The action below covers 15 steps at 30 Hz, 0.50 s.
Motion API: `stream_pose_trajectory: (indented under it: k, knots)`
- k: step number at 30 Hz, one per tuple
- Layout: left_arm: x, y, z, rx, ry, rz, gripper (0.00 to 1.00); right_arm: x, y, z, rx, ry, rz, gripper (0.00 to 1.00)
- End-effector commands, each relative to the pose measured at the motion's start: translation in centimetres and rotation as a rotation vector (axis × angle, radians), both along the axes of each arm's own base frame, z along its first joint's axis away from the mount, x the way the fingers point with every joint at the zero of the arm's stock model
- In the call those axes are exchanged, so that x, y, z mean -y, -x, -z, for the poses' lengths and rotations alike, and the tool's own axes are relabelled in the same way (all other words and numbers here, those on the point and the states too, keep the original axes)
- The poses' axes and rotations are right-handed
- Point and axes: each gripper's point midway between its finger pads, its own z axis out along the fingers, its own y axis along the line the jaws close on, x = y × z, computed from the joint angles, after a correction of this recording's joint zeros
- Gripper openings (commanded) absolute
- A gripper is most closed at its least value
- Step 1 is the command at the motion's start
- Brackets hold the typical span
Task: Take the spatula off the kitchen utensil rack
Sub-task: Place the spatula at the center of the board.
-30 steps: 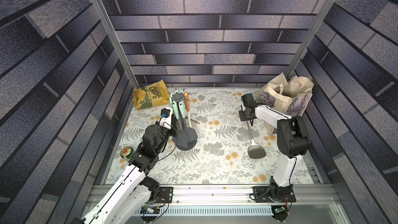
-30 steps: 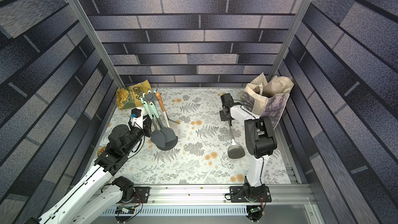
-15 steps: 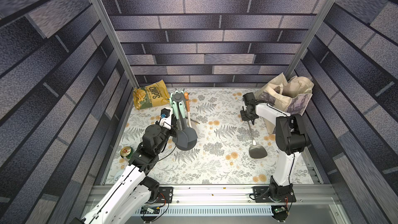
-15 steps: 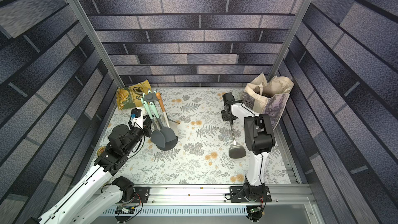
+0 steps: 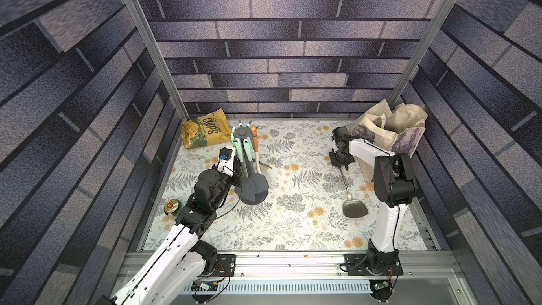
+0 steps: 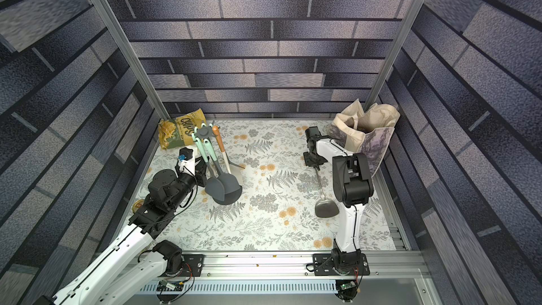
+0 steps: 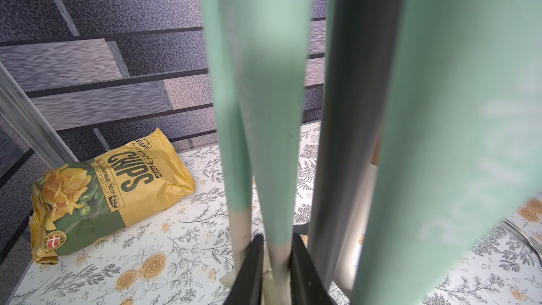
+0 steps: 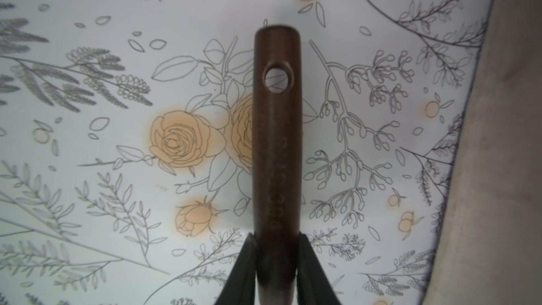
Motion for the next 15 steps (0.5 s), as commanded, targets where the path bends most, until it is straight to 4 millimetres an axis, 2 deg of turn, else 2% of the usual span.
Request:
stream_pose_trajectory:
  k: [1,4,10,15]
  knots:
    - [-0.18,-0.14,-0.89,0.014,-0.008,-0.012,0.20,1.10,1.11,1.03,-0.046,0.010,0.025,0.00]
    - [-0.14,-0.20,-0.90,0.012,-0.010,-0.011,0.19,1.62,0.91,0.93,-0.040,0.019,0.037,0.00]
    - [-0.14,-0.16,-1.05,0.015,-0.008,-0.011,0.19,1.40,1.19,1.19,-0.037,0.001,0.048,0.00]
    - [0.03,-0.22,-1.15,0.016,-0.006,-0.005,0.19,1.46,1.21,0.69,-0.009,-0.005,0.062,0.13]
